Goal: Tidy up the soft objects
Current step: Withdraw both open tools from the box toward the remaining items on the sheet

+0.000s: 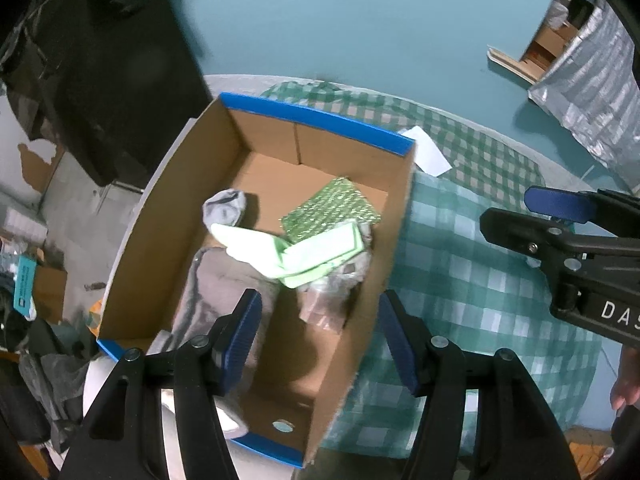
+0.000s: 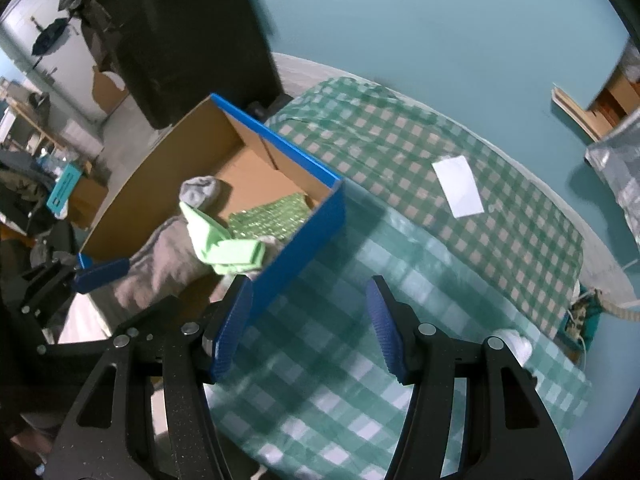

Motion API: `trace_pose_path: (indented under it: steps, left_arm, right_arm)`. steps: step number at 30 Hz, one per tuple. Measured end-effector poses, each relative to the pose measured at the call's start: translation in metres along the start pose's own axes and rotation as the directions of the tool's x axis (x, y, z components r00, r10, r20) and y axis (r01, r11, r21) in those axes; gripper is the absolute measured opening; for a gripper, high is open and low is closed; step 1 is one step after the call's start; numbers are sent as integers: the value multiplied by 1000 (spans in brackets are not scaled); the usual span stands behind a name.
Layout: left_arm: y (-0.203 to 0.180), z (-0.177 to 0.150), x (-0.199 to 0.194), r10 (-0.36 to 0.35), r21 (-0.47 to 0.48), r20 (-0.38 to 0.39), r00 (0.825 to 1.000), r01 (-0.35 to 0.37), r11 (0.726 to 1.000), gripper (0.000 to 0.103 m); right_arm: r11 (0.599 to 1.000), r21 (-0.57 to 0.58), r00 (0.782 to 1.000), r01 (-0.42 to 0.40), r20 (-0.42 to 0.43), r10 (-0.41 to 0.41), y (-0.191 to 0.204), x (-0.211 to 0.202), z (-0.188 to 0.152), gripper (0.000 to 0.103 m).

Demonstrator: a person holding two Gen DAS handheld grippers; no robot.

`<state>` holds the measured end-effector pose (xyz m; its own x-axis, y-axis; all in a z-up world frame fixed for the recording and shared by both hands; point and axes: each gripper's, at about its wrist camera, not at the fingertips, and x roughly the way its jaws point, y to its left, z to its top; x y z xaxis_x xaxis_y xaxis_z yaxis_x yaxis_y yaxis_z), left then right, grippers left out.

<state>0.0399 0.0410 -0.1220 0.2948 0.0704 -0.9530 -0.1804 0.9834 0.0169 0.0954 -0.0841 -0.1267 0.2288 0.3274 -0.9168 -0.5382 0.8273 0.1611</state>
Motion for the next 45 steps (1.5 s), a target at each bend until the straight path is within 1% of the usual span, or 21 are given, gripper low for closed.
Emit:
trace_pose_path:
  steps: [14,18,21,29,33,37,40,45]
  left_arm:
    - [-56,-9,-8,-35,103,15,999,33,994,63]
    - [-72,-12,-6,-43,140,13,999,41,989,67]
    - [-85,-14,-4,-50,174,8,999,48,984,67]
    - [-121,-19,4,-63,269,-8,998,62,961,69]
    - [-135,-20,5,-67,310,-6,998,66,948,74]
    - [-150,-21,7,-75,353,-6,997,72,933,75]
    - [-161,-21,9,-73,383,-2,997,68,921,78]
    - [-176,-19,17,-66,424,-1,998,60,904,79]
  right_arm:
    - [994,96,999,47,9,-48,-55,-27,-47,59]
    - [990,125,998,63,4,-64,-71,-32,-62,59]
    - [985,153,997,75,-5,-75,-86,-35,-74,59]
    - [972,207,994,111,-29,-107,-119,-41,-104,59]
    - [965,229,992,124,-40,-118,-135,-44,-119,59]
    - [959,249,990,139,-50,-130,-150,-46,-131,59]
    - [953,268,990,144,-55,-134,-162,-46,-139,59]
    - [940,308,989,147,-65,-133,-186,-41,-153,59]
